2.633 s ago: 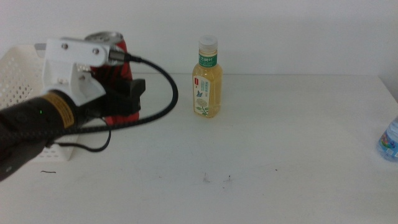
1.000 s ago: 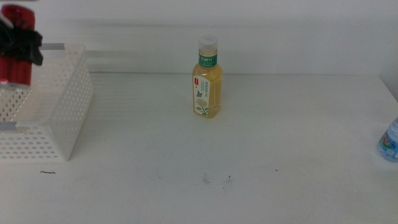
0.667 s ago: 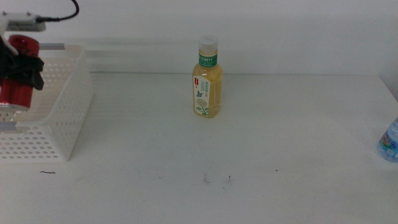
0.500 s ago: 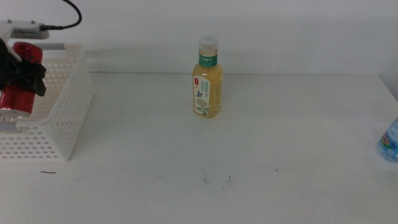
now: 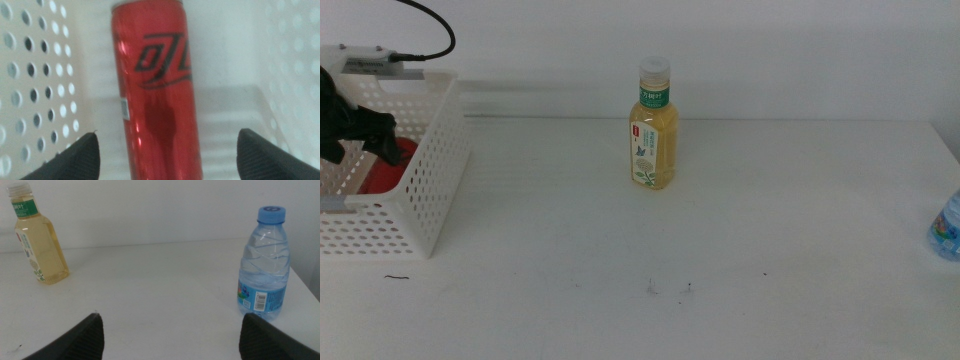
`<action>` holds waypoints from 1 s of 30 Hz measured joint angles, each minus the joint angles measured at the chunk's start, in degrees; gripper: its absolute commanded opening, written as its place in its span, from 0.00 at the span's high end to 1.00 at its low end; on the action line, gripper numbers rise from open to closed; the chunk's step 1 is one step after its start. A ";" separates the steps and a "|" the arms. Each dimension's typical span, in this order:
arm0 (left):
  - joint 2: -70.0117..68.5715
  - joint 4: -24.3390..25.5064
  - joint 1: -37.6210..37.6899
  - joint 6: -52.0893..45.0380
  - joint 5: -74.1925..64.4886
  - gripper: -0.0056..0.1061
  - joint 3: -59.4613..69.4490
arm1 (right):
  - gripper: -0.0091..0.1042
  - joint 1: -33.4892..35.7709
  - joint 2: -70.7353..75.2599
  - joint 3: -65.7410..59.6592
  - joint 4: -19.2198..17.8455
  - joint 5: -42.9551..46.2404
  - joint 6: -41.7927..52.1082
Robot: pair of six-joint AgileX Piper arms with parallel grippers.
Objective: Use arms to grab the bottles and put them into the dustbin to the left of the table.
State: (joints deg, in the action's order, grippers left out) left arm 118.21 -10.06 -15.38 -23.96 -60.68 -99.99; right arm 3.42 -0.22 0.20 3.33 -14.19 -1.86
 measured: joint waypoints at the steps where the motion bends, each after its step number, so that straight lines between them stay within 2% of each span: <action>1: -0.29 0.09 0.00 0.15 -0.79 0.11 0.00 | 0.15 0.00 0.00 0.00 0.00 0.00 0.00; 8: -7.41 -1.45 0.50 1.20 -4.70 0.11 0.00 | 0.15 0.00 0.00 0.00 0.00 0.00 0.00; 13: -14.79 -3.41 5.11 1.32 -6.58 0.11 0.00 | 0.15 0.00 0.00 0.00 0.00 0.00 0.00; 19: -24.35 -4.85 16.14 3.04 -0.98 0.11 5.98 | 0.15 0.00 0.00 0.00 0.00 0.00 0.00; 30: -36.39 -6.91 36.68 4.43 23.36 0.11 29.54 | 0.15 0.00 0.00 0.00 0.00 0.00 0.00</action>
State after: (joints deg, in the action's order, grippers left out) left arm 81.83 -16.97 21.29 -19.53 -37.32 -70.46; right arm 3.42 -0.22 0.20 3.33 -14.19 -1.86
